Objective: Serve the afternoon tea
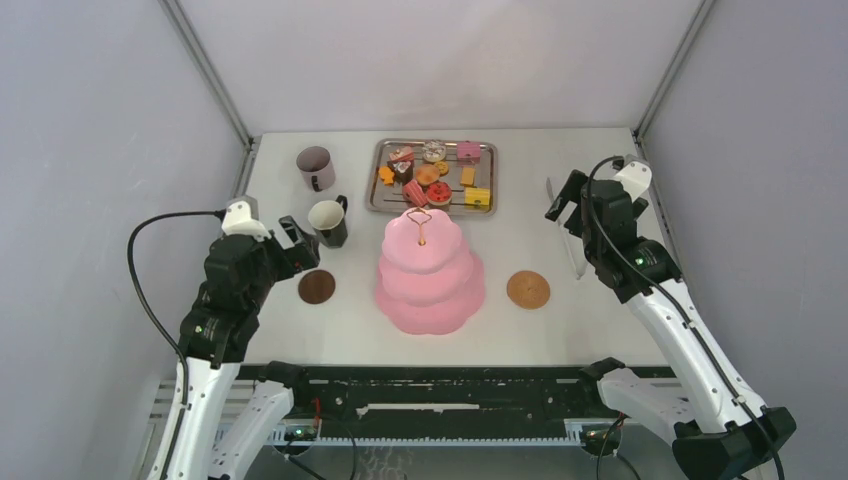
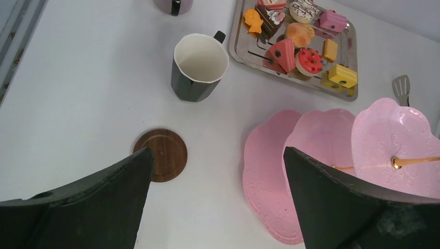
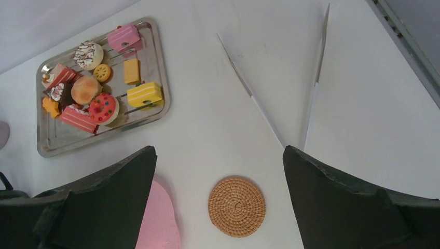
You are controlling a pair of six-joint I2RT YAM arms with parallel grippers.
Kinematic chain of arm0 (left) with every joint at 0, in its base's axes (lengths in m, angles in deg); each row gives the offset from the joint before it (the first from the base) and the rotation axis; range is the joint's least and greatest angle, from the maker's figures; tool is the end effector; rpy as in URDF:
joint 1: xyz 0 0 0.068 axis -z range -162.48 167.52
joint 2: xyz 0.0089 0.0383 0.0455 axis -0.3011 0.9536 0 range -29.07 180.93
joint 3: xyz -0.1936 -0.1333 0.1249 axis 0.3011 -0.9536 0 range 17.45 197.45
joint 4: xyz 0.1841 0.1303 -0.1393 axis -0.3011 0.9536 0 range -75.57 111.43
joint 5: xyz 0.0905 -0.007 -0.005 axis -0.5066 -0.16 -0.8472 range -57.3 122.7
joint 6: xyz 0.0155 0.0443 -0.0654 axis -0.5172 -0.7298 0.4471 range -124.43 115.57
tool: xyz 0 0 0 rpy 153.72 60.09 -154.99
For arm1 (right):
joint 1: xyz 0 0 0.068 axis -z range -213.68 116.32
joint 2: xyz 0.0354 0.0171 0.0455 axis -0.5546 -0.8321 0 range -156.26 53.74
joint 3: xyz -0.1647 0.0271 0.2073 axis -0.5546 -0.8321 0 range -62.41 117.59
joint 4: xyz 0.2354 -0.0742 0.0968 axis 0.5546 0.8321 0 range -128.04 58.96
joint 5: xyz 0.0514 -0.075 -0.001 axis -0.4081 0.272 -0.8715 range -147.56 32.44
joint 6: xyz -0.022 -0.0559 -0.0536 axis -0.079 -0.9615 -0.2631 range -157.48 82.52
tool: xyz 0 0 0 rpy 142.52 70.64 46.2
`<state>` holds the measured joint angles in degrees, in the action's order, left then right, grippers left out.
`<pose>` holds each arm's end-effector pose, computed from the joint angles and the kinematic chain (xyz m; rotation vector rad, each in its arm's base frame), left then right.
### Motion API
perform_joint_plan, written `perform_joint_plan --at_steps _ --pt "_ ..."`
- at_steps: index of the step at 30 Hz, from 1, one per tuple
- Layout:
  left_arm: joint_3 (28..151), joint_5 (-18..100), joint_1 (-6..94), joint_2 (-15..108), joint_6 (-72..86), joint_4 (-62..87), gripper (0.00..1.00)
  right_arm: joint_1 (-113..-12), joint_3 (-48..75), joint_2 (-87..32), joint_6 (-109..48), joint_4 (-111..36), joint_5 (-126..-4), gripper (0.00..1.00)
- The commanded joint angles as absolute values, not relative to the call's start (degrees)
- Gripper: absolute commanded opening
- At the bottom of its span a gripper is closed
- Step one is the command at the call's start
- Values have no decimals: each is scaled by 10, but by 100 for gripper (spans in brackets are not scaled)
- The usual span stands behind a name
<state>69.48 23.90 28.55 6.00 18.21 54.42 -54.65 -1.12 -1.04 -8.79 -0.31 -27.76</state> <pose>0.1605 -0.0205 0.3354 -0.2994 1.9523 -0.2325 0.2245 0.0490 0.3417 0.4368 1.9899 -0.0101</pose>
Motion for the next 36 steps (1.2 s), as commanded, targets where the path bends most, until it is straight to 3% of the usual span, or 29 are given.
perform_joint_plan --at_steps 1,13,18,24,36 --pt "680 238 287 44 198 518 100 -544 9 4 -77 2 -257 100" --pt "679 288 287 45 170 513 100 -544 9 9 -76 17 -251 100" --pt "739 287 287 87 154 509 100 -544 0 9 -82 4 -275 100" --pt "831 304 287 208 158 499 100 -550 -12 7 -98 -17 -276 100" --pt "1189 328 279 625 169 543 100 -547 -12 -27 -109 -12 -275 100"
